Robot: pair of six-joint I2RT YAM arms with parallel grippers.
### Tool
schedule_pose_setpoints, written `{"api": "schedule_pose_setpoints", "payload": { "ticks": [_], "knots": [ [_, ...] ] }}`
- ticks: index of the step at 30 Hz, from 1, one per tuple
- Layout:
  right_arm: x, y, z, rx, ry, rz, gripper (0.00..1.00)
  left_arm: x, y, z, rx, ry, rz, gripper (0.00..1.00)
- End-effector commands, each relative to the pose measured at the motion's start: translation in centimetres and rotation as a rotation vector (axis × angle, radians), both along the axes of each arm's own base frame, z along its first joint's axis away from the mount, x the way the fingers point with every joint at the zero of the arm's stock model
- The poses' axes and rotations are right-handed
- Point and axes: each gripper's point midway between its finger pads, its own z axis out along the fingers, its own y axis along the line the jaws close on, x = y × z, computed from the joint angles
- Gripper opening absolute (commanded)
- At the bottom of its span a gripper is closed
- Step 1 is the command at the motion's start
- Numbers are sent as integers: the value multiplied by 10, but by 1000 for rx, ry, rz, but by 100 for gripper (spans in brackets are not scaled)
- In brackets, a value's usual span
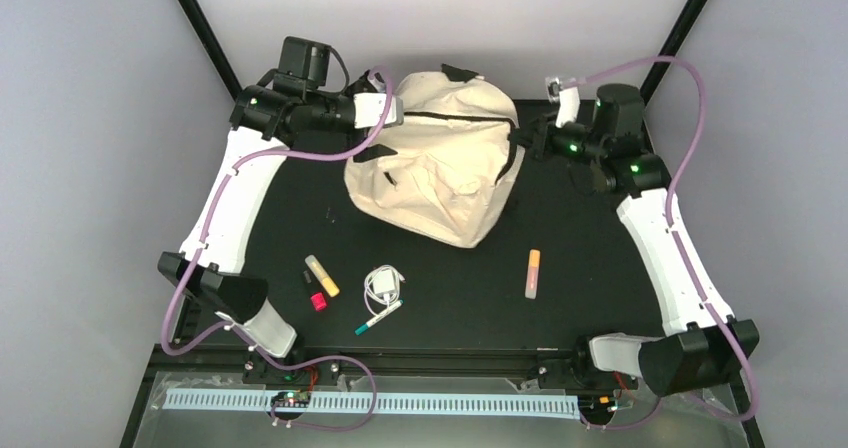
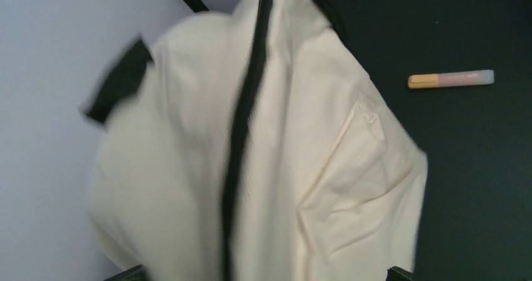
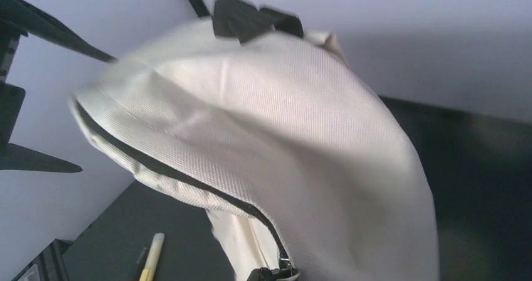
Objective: Pack the student bag
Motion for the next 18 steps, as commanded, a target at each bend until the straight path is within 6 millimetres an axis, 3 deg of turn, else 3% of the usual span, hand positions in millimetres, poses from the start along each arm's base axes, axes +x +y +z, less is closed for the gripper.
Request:
{"api": "schedule_pose_setpoints", "payload": {
  "ticks": [1,4,7,11,13,16,17,18],
  "knots": [
    [-1,35,34,-20,-62,107,1,-28,-18,55,-2,-202,-117,99],
    [-5,61,45,-42,-86,177,1,-37,-40,73,-13,-260,-150,99],
    [-5,76,51,-61,-97,214,1,-34,-61,59,3,-230,-155,99],
    [-7,81,46,-74,-95,231,1,-6,-75,16,77,-142,-94,99],
    [-11,83,43,-83,-96,245,1,19,-79,5,92,-127,-8,99],
    [-16,84,38,-85,-90,258,1,51,-86,10,42,-150,106,98],
    [-18,84,38,-83,-92,262,1,53,-87,10,36,-148,106,92],
    [-20,83,36,-83,-92,262,1,50,-89,9,28,-140,87,79]
  ]
}}
